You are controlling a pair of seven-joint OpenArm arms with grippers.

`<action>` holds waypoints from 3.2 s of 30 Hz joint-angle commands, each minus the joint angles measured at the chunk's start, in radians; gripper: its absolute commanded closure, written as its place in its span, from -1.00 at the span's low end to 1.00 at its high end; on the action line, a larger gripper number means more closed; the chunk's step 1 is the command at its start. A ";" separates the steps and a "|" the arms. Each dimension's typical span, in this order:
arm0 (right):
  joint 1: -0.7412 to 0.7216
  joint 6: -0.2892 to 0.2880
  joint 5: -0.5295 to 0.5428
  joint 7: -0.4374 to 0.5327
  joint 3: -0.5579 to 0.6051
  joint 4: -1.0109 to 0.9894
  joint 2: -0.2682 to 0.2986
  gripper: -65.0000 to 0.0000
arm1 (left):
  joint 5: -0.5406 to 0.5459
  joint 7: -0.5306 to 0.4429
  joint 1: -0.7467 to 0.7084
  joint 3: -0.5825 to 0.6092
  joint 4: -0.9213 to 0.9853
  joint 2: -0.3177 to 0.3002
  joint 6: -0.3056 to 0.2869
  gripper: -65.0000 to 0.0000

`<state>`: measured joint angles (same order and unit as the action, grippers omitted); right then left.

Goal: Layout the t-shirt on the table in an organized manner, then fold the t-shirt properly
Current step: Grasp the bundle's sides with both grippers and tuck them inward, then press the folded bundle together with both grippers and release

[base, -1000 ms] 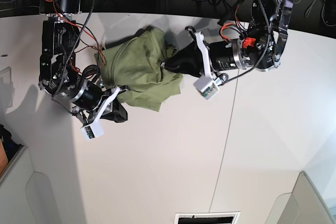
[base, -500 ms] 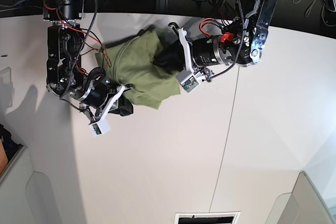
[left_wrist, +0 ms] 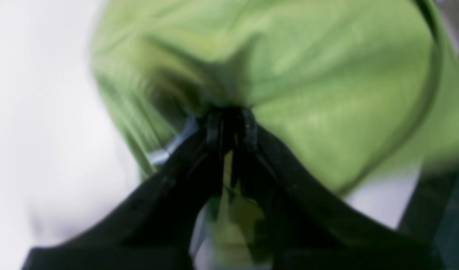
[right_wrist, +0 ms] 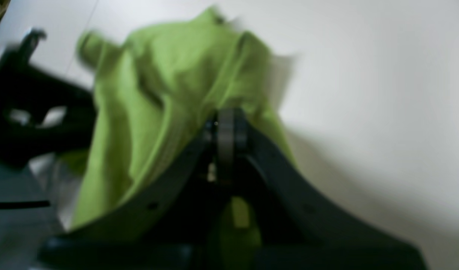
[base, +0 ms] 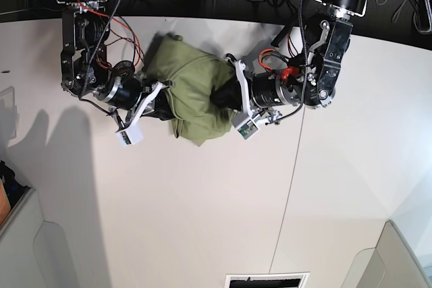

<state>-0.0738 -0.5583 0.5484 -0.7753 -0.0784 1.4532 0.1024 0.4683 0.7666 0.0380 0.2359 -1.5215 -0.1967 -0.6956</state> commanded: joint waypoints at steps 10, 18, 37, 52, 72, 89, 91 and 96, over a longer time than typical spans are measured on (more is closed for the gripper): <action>0.132 -0.021 0.046 0.008 0.000 0.185 0.002 1.00 | 0.013 -0.075 0.174 0.092 0.141 0.005 -0.003 0.79; 0.133 -0.017 0.046 0.008 -0.040 0.232 0.003 1.00 | 0.046 -0.008 0.217 0.089 0.116 -0.004 -0.003 0.79; 0.130 -0.014 -0.068 0.039 0.194 0.361 0.002 1.00 | 0.390 0.152 -0.027 0.011 -0.177 -0.171 -0.003 0.79; 0.118 -0.014 -0.085 0.123 0.200 0.118 0.003 1.00 | 0.149 -0.067 -0.111 0.011 -0.040 -0.067 -0.003 0.79; 0.034 0.009 -0.220 0.158 0.200 0.179 -0.003 1.00 | 0.127 -0.067 -0.051 0.005 -0.089 -0.084 -0.003 0.79; -0.028 0.009 -0.173 0.173 0.200 0.031 -0.003 1.00 | 0.254 0.063 0.037 0.005 0.064 -0.012 -0.003 0.79; -0.030 0.010 -0.170 0.173 0.200 0.088 -0.004 1.00 | 0.283 0.097 0.037 0.005 0.001 -0.021 -0.003 0.79; -0.042 0.028 -0.176 0.172 0.200 0.205 -0.006 1.00 | 0.291 0.106 0.038 0.005 -0.143 -0.055 -0.003 0.79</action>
<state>-0.1001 -0.5369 0.3588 -0.6250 0.1230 1.6413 0.0990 0.7387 0.8898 0.0612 0.2440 -1.6485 -0.2504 -0.6880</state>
